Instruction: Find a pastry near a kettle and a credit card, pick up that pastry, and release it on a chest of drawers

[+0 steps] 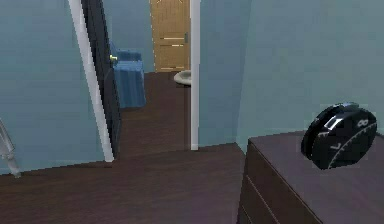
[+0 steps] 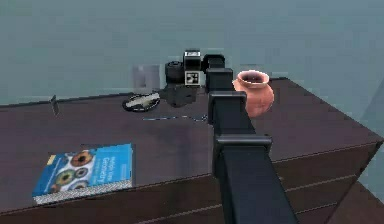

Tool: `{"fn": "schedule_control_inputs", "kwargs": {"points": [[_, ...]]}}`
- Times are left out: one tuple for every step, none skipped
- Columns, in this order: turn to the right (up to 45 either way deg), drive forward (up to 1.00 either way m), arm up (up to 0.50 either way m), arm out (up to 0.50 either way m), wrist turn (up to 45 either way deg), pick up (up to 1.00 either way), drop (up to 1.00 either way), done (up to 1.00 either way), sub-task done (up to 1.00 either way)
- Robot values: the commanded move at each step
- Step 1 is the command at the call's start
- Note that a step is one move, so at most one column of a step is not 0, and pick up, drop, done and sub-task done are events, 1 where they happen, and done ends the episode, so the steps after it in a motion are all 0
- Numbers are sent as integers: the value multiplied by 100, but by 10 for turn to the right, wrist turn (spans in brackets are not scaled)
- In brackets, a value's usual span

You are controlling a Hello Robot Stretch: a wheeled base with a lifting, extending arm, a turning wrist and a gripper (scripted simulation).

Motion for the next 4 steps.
{"fn": "schedule_control_inputs", "kwargs": {"points": [[0,0,0,0,330,0,0,0,0],[0,0,-12,0,0,0,0,0,0],[0,0,0,0,0,0,100,0,0],[0,0,0,-10,0,0,0,0,0]]}}
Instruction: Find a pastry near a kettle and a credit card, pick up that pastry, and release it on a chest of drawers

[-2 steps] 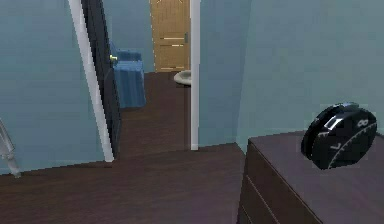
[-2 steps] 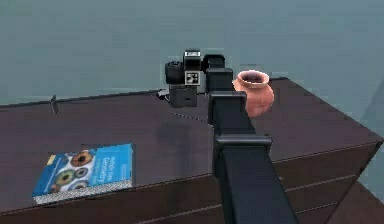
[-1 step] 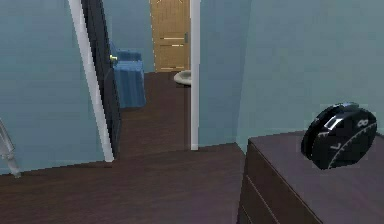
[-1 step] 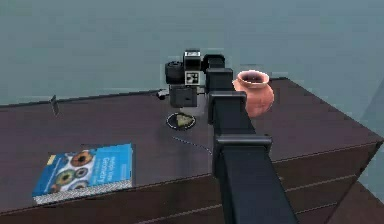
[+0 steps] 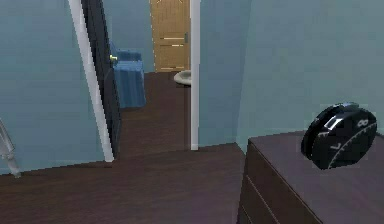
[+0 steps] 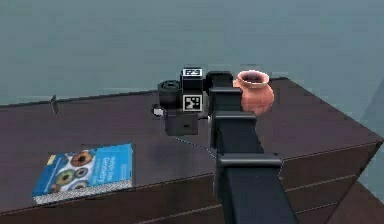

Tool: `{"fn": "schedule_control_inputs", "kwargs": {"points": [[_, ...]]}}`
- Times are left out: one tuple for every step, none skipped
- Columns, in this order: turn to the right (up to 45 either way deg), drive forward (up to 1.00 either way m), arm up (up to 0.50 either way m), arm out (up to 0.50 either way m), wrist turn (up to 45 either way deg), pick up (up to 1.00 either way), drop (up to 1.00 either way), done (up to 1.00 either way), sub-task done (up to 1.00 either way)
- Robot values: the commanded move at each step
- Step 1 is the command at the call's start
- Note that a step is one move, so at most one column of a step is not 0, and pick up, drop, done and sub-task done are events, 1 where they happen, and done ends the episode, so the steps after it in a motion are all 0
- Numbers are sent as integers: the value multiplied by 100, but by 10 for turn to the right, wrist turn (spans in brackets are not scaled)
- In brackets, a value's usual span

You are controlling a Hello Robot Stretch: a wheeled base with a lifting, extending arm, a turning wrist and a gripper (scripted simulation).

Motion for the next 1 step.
{"fn": "schedule_control_inputs", "kwargs": {"points": [[0,0,0,0,0,0,0,100,0]]}}
